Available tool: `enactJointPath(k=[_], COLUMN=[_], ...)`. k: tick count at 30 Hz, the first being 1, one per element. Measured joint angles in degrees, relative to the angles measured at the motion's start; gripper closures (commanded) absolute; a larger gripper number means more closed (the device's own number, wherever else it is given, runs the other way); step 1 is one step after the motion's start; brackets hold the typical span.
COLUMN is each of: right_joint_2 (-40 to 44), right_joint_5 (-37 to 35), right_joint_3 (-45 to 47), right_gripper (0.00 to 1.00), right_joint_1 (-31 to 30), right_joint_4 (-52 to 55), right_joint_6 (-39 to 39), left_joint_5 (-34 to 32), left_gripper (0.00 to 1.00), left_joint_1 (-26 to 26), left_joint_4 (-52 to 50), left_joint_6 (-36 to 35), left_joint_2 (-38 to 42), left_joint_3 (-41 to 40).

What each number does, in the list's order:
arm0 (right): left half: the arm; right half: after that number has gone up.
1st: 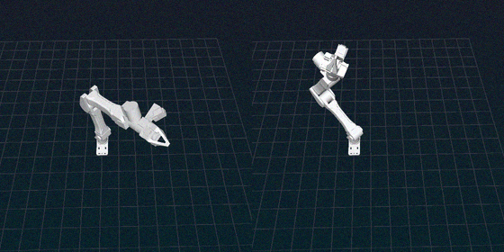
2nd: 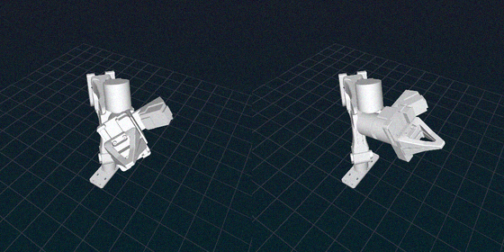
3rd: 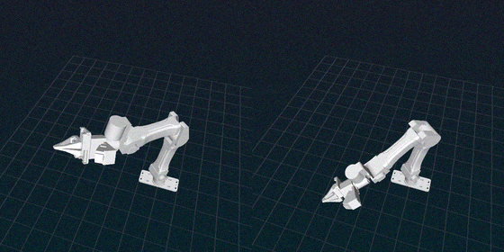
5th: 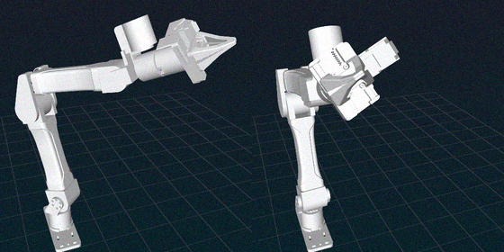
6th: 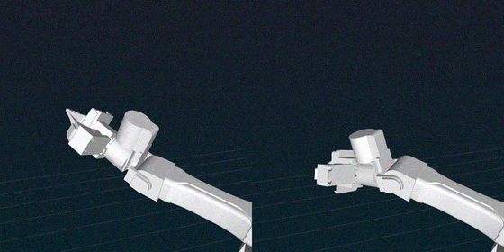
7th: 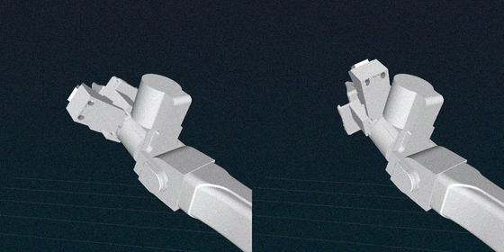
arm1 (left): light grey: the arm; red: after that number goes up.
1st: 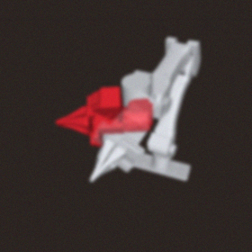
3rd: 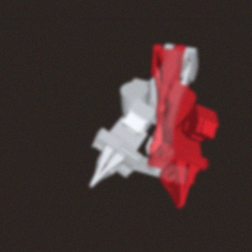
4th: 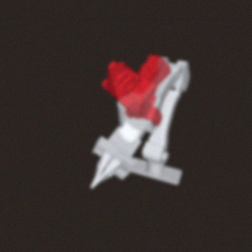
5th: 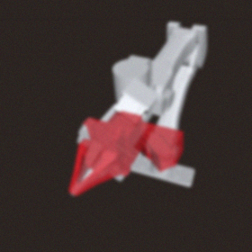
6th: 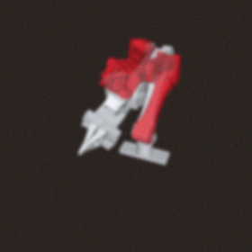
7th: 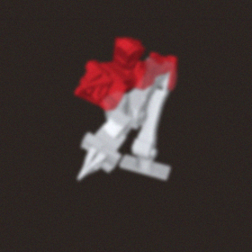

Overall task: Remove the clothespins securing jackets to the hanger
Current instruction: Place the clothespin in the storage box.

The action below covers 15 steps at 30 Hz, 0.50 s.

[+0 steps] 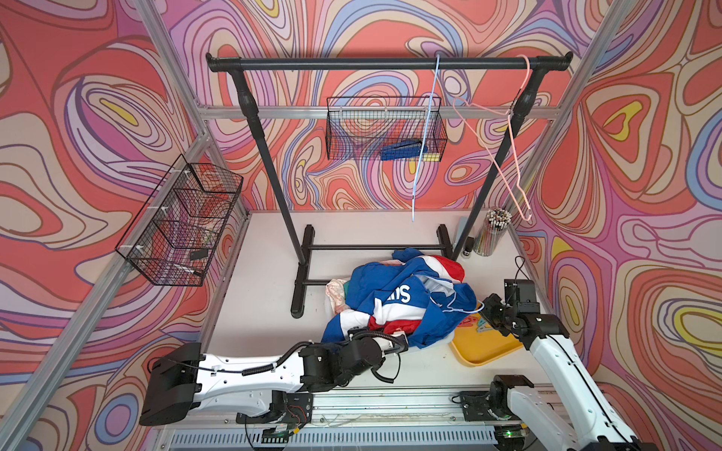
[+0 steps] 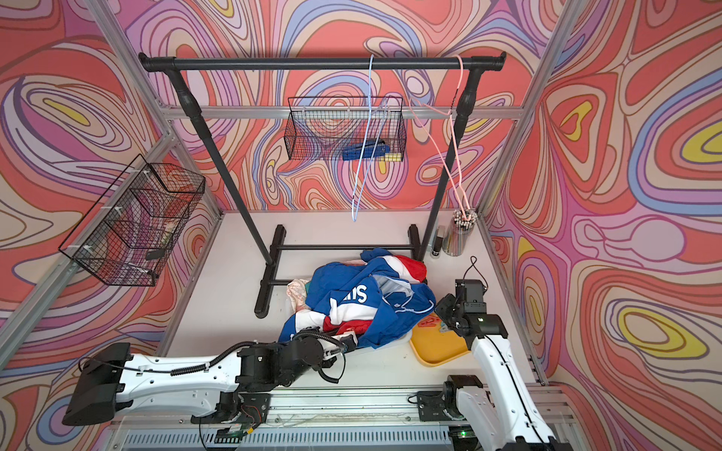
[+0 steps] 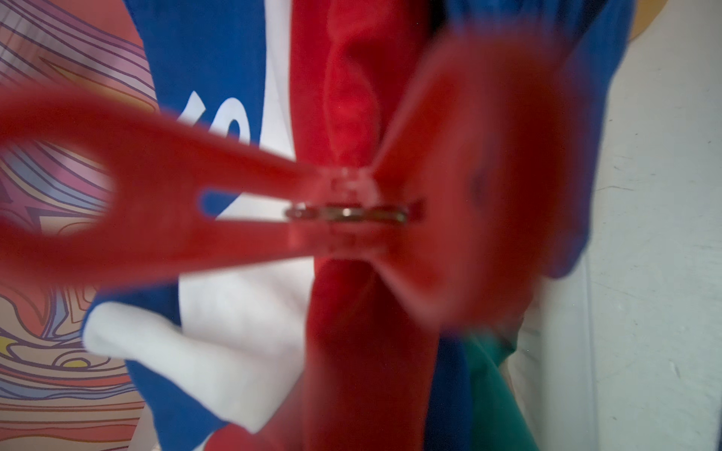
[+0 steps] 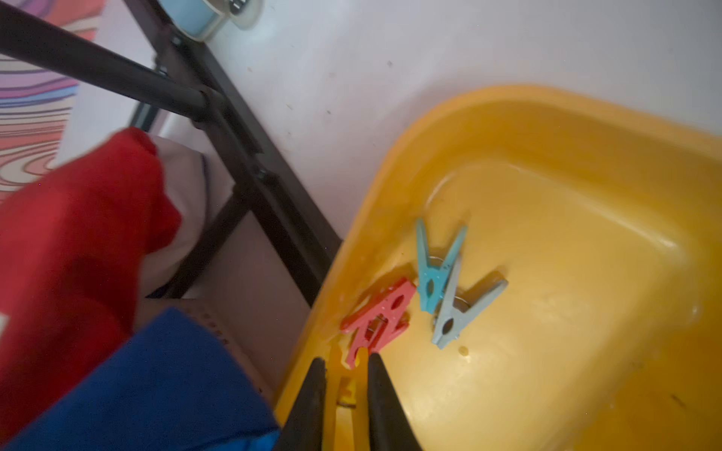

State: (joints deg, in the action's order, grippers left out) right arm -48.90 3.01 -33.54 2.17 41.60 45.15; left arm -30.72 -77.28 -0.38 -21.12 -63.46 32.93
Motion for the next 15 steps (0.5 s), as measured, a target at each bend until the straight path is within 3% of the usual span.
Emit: enactJointPath(k=[2, 6, 8, 12, 15], right_joint_2=[0.2, 2.5, 3.3, 3.7, 5.5], right_joint_5=[-0.4, -1.2, -1.6, -2.1, -2.3], right_joint_3=[1.4, 2.3, 2.2, 0.0, -2.0], right_gripper=[0.94, 0.47, 0.33, 0.21, 0.24], right_joint_1=[0.0, 0.0, 0.0, 0.0, 0.0], right_joint_4=[0.0, -0.1, -0.4, -0.4, 0.0], right_joint_6=[1.0, 2.1, 1.7, -0.3, -1.6], left_joint_5=[0.1, 0.9, 1.9, 5.8, 9.3], left_gripper=[1.0, 1.0, 1.0, 1.0, 1.0], left_joint_1=[0.0, 0.0, 0.3, 2.9, 5.8], left_joint_4=[-0.4, -1.6, -2.5, -5.0, -6.9], left_joint_6=[0.2, 0.7, 1.5, 3.9, 6.1], left_joint_2=[0.8, 2.7, 3.6, 5.4, 6.5], left_joint_3=[0.0, 0.0, 0.0, 1.0, 2.3])
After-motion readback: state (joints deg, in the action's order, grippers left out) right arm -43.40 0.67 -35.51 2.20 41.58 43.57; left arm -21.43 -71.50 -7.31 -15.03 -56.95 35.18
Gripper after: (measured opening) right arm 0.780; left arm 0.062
